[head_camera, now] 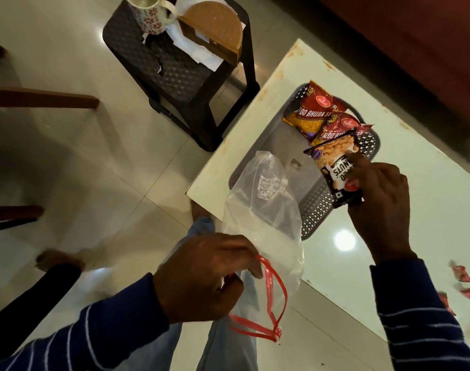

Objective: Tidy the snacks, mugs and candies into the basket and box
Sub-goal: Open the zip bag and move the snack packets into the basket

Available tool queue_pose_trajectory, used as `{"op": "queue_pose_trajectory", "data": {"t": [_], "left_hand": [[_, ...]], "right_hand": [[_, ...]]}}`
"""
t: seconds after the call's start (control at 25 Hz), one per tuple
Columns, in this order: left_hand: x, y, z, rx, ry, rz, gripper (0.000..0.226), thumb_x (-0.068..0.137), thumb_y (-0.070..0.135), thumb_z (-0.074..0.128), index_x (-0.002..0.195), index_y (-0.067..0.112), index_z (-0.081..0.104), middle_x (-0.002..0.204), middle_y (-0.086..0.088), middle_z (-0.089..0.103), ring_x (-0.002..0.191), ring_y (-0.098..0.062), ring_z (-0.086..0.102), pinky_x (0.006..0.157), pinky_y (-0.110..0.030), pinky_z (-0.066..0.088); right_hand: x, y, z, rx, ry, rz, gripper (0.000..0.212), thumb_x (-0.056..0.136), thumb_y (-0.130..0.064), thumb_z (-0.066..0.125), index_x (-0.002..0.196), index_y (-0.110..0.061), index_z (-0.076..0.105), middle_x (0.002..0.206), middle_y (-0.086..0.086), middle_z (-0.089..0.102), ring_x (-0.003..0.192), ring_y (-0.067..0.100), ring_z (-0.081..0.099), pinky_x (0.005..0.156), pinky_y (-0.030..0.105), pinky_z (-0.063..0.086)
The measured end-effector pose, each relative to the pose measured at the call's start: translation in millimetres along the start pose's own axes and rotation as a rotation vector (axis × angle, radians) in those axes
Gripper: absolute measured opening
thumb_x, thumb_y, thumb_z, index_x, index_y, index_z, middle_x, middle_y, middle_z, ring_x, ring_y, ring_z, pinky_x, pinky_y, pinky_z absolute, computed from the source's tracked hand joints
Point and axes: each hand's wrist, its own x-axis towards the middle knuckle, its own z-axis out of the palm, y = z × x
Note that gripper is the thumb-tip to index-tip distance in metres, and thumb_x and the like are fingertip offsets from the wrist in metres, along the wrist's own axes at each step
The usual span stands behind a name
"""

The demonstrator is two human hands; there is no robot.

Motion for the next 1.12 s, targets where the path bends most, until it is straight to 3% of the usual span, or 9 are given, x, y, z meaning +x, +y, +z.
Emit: {"op": "queue_pose_trajectory", "data": {"t": [0.24,0.36,0.48,0.6,0.72,0.84,0.96,1.04,1.12], "left_hand": [[-0.8,3.4,-5.6,-0.135,0.002,-0.019,0.029,0.071,0.000,0.073,0.095,0.015,0.075,0.100,0.005,0.074,0.094,-0.004,0.065,0.082,-0.015,0.055],[-2.8,2.2,-8.8,-0.145,-0.008,-0.022,0.030,0.069,-0.003,0.075,0.095,0.013,0.075,0.099,0.004,0.075,0.096,-0.005,0.065,0.083,-0.013,0.054],[-5.7,0.4,-12.1,-0.149,-0.017,-0.030,0.029,0.071,-0.002,0.072,0.096,0.012,0.075,0.100,0.004,0.074,0.096,-0.007,0.066,0.084,-0.012,0.054],[-7.3,1.0,-13.8,-0.179,-0.031,-0.024,0.030,0.071,-0.003,0.068,0.097,0.011,0.075,0.100,0.003,0.074,0.093,-0.006,0.067,0.080,-0.015,0.056],[-8.9,-0.6,-14.4,-0.181,-0.045,-0.018,0.030,0.072,-0.001,0.066,0.098,0.012,0.074,0.102,0.003,0.073,0.096,-0.004,0.064,0.086,-0.007,0.046],[-12.5,-2.6,-13.9,-0.170,-0.054,-0.025,0.031,0.073,0.001,0.067,0.099,0.014,0.074,0.104,0.005,0.073,0.099,-0.001,0.062,0.088,-0.005,0.043],[-14.2,-3.7,-13.8,-0.167,-0.035,-0.035,0.033,0.073,0.003,0.068,0.102,0.020,0.072,0.106,0.011,0.071,0.102,0.004,0.059,0.089,-0.006,0.045],[-12.7,-6.0,-13.4,-0.181,-0.021,-0.039,0.033,0.074,0.004,0.068,0.102,0.020,0.071,0.106,0.011,0.071,0.102,0.005,0.058,0.089,-0.006,0.046],[-10.7,-7.8,-12.2,-0.181,-0.017,-0.044,0.031,0.075,0.005,0.067,0.102,0.019,0.071,0.106,0.011,0.071,0.103,0.005,0.057,0.090,-0.005,0.045]], "right_hand": [[5.0,8.2,21.1,0.093,-0.027,0.039,0.032,0.074,0.011,0.072,0.100,-0.008,0.069,0.124,0.010,0.067,0.105,0.035,0.056,0.085,0.037,0.045],[12.0,17.3,31.9,0.080,-0.157,-0.002,0.037,0.070,0.015,0.071,0.098,-0.010,0.073,0.119,0.009,0.069,0.109,0.034,0.055,0.084,0.037,0.046],[30.4,29.1,43.1,0.066,-0.348,-0.204,0.036,0.066,0.018,0.074,0.091,-0.008,0.074,0.113,0.012,0.071,0.107,0.039,0.059,0.073,0.044,0.056],[50.7,41.8,55.3,0.001,-0.559,-0.337,0.035,0.061,0.018,0.078,0.087,-0.004,0.073,0.123,0.020,0.062,0.113,0.045,0.056,0.073,0.052,0.057],[63.5,51.1,66.9,0.042,-0.542,-0.032,0.022,0.077,0.009,0.072,0.093,-0.005,0.075,0.147,0.019,0.041,0.132,0.046,0.041,0.100,0.053,0.047],[60.2,51.6,78.0,0.197,-0.401,0.249,0.020,0.087,0.010,0.059,0.093,-0.001,0.075,0.148,0.019,0.042,0.134,0.040,0.042,0.110,0.038,0.037],[51.8,41.5,83.5,0.446,-0.340,0.457,0.025,0.094,0.002,0.050,0.108,0.000,0.071,0.133,0.015,0.058,0.122,0.029,0.054,0.101,0.017,0.040],[47.9,33.0,84.3,0.574,-0.292,0.549,0.024,0.094,-0.006,0.058,0.117,-0.007,0.065,0.121,0.010,0.063,0.108,0.021,0.061,0.090,0.014,0.047],[47.7,27.8,86.8,0.628,-0.269,0.559,0.040,0.086,-0.003,0.068,0.120,-0.015,0.052,0.116,0.003,0.061,0.096,0.007,0.063,0.077,0.006,0.049]]}}
